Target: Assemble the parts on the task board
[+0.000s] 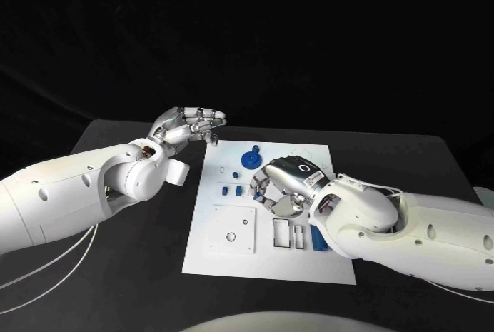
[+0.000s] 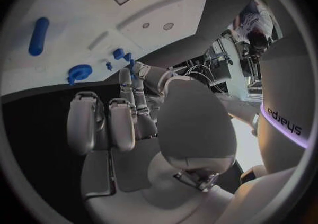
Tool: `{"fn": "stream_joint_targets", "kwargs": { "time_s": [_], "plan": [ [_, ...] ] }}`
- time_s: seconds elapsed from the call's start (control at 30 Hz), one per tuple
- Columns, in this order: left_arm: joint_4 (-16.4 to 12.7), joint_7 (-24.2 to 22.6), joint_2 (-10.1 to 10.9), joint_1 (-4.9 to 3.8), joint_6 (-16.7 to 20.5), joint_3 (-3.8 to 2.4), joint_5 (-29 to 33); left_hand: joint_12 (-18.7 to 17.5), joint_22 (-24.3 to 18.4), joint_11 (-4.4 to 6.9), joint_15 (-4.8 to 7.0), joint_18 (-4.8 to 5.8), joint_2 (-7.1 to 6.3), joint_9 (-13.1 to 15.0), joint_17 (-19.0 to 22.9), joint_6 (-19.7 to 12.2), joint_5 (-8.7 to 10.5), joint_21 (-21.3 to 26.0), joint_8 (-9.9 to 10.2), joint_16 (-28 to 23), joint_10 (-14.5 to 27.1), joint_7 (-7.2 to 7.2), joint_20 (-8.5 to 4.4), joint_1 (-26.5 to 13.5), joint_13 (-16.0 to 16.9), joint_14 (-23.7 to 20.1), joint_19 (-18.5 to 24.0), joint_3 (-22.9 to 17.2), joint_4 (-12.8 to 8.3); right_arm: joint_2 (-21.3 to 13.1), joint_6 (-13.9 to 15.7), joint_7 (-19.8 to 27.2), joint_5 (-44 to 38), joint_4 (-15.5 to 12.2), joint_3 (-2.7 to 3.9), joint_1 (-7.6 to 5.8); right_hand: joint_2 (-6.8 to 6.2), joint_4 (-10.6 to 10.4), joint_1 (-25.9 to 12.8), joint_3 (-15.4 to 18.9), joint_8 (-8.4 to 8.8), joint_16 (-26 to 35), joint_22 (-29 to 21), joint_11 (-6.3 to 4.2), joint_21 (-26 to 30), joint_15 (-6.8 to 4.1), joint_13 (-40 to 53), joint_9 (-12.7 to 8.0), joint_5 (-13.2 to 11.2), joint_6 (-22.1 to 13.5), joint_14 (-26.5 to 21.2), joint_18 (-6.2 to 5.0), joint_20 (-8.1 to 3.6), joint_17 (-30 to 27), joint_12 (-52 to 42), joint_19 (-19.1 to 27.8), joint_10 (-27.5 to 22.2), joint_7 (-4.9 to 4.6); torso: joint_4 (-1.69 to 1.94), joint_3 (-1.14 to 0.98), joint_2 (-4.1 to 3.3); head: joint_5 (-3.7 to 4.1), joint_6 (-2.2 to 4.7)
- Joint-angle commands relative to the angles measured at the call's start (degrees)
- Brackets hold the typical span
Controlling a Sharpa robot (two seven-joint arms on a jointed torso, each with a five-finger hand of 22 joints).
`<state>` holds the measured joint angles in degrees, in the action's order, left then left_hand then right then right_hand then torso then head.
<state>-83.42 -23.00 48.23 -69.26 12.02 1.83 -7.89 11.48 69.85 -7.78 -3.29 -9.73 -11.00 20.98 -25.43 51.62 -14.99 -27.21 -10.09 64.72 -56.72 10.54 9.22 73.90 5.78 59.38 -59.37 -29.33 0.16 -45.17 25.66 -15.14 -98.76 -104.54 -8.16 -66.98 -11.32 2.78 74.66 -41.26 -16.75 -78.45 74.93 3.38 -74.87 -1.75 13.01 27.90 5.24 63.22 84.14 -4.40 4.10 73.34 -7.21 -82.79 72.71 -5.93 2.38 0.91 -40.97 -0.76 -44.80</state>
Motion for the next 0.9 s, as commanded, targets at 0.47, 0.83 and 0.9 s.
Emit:
{"fn": "stream_joint_targets", "kwargs": {
  "time_s": [0.47,0.83,0.9],
  "plan": [
    [-0.32,0.57,-0.65,-0.03,-0.51,0.04,0.57,0.58,-0.34,-0.03,-0.14,-0.65,-0.10,-0.14,0.26,-0.37,-0.49,0.45,-0.52,-0.49,0.54,0.23,0.12,-0.10,-0.12,-0.20,0.48,0.15,-0.25,4.49,-0.97,2.40,1.42,3.89,-0.64,3.29,0.28,-0.04,0.09,-0.39,-0.36,-0.22,8.10,-1.26,-0.19,-0.42,0.07,0.22,0.52,-0.06,3.01,0.89,-0.15,-0.12,0.02,-0.35,1.60,-0.17,-0.09,-0.08,-0.11,-2.69,-1.15],
    [-0.36,0.73,-0.85,-0.03,-0.73,0.04,0.57,0.65,-0.40,-0.05,-0.15,-0.65,-0.16,-0.18,0.30,-0.45,-0.57,0.49,-0.52,-0.51,0.60,0.27,0.13,-0.15,-0.13,-0.22,0.49,0.22,-0.26,5.27,-2.37,2.49,1.44,5.25,-0.81,3.87,0.29,-0.04,0.05,-0.41,-0.35,-0.25,8.06,-1.24,-0.07,-0.40,0.11,0.26,0.55,-0.12,3.01,0.86,-0.15,-0.10,0.07,-0.29,1.57,-0.20,-0.15,-0.08,-0.13,-2.99,-1.52],
    [-0.37,0.74,-0.87,-0.03,-0.76,0.04,0.57,0.65,-0.40,-0.05,-0.15,-0.65,-0.16,-0.18,0.30,-0.45,-0.57,0.49,-0.52,-0.51,0.60,0.27,0.13,-0.15,-0.13,-0.22,0.49,0.22,-0.26,5.31,-2.70,2.51,1.44,5.34,-0.84,3.93,0.28,-0.04,0.00,-0.41,-0.35,-0.25,8.09,-1.21,-0.12,-0.39,0.13,0.30,0.54,-0.17,3.01,0.87,-0.14,-0.13,0.12,-0.32,1.53,-0.22,-0.16,-0.09,-0.14,-3.10,-1.67]
  ]
}}
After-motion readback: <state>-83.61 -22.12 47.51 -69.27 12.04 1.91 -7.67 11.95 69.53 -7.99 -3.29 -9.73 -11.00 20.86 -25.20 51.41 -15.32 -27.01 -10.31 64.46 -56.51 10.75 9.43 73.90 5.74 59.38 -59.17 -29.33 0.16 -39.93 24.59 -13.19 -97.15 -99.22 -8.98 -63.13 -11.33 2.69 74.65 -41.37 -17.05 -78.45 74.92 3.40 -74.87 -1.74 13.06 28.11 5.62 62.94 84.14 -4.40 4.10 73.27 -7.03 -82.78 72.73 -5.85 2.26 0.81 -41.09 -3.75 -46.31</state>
